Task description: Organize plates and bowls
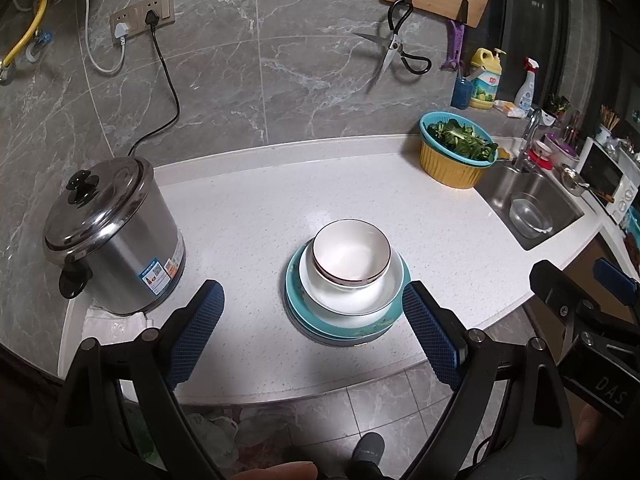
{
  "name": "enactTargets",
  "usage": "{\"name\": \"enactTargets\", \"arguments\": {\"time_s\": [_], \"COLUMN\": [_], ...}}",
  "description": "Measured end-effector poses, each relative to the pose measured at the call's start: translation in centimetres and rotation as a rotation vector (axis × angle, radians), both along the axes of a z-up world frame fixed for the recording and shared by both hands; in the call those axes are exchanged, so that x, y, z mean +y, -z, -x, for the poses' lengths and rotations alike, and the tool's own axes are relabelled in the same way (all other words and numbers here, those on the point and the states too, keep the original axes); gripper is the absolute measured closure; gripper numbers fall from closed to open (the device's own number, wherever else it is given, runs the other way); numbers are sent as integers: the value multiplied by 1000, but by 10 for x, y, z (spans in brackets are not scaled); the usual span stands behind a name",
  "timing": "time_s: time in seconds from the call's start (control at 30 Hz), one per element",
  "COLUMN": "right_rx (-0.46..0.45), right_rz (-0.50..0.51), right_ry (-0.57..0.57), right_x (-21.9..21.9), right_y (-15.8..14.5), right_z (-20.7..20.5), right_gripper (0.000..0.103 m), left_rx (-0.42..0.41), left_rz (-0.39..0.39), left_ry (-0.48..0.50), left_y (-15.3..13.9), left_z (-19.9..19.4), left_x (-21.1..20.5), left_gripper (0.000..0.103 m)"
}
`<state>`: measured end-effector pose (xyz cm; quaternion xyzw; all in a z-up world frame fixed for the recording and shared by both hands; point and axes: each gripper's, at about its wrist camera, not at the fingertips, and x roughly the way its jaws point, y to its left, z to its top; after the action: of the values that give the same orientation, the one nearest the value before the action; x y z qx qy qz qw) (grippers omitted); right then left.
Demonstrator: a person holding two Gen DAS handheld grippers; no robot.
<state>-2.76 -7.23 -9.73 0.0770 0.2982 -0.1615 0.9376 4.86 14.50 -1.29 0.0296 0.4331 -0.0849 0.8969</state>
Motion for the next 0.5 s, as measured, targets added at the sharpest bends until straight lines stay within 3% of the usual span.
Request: {"name": "enactTargets", "arguments": {"time_s": [0.5], "right_rx": [-1], "right_rz": [1], "right_ry": [3], "right_x": [1], "right_y": [0], "right_z": [0], "right_gripper": [0], "left_rx": [6], "left_rz": [-2], "left_ry": [3], "left_y": [3], "left_z": [-1], "left_x": [1], "left_gripper": [12]}}
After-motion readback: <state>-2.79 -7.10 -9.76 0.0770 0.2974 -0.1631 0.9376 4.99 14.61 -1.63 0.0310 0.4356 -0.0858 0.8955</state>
